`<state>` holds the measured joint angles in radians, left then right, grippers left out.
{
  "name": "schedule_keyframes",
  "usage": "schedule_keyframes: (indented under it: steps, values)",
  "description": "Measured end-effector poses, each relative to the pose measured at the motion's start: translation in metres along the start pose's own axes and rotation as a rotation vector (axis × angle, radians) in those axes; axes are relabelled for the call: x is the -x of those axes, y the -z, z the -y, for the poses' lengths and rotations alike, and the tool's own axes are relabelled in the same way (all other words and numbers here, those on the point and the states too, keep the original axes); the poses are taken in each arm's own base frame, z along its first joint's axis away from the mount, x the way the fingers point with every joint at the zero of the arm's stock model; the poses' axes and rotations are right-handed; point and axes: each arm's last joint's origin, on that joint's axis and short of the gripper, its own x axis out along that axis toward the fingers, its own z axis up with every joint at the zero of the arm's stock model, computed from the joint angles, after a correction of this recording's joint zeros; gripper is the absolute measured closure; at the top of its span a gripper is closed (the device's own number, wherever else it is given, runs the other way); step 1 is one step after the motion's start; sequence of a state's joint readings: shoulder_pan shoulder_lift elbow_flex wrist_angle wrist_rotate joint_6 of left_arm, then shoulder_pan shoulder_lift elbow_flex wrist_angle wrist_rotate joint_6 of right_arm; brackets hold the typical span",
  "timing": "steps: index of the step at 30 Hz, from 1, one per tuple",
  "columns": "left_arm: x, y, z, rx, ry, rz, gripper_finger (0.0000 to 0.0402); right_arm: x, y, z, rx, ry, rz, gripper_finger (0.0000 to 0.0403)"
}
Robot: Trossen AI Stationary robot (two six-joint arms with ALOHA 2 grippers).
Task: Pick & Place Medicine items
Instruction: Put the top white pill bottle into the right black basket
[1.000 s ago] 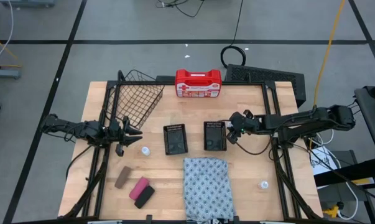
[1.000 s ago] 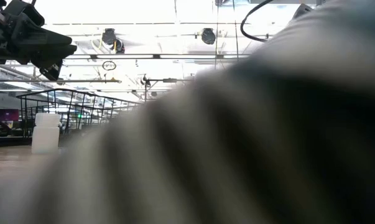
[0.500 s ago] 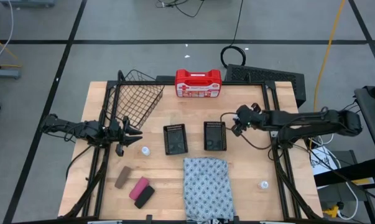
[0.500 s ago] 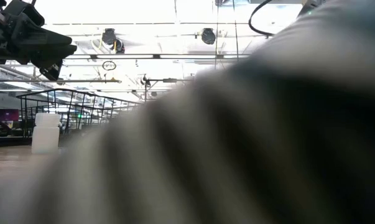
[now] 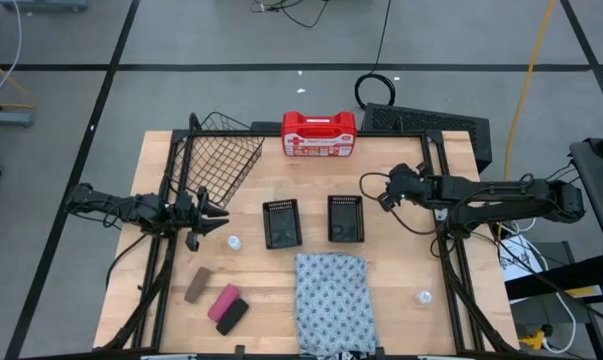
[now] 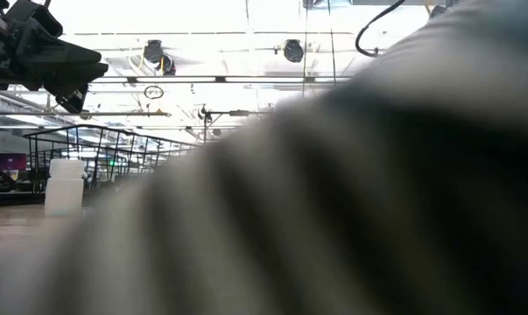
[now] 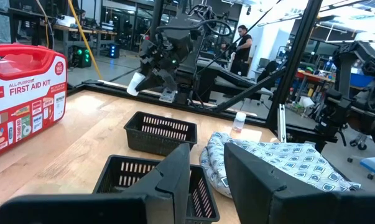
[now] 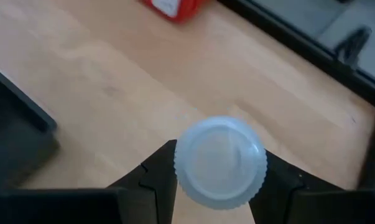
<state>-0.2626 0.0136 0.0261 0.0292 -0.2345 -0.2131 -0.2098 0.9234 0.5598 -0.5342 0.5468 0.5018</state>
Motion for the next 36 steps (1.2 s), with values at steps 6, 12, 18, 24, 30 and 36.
schedule_keyframes:
  steps: [6,12,18,24,30,36]
  values:
    - [0.0,0.0,0.0,0.0,0.0,0.0,0.0293,0.002,-0.013,-0.012,0.018,-0.196,0.089,0.0256]
    - [0.0,0.0,0.0,0.0,0.0,0.0,0.0293,0.008,-0.027,-0.032,-0.01,-0.427,0.213,0.0263]
    - [0.0,0.0,0.0,0.0,0.0,0.0,0.0293,0.024,-0.055,-0.05,-0.006,-0.538,0.205,0.0264]
    - [0.0,0.0,0.0,0.0,0.0,0.0,0.0293,0.016,-0.06,-0.082,0.134,-0.546,0.152,0.0264]
    - [0.0,0.0,0.0,0.0,0.0,0.0,0.0293,-0.014,-0.046,-0.103,0.224,-0.492,0.028,0.0265]
    - [0.0,0.0,0.0,0.0,0.0,0.0,0.0293,-0.036,-0.035,-0.114,0.254,-0.462,-0.034,0.0265]
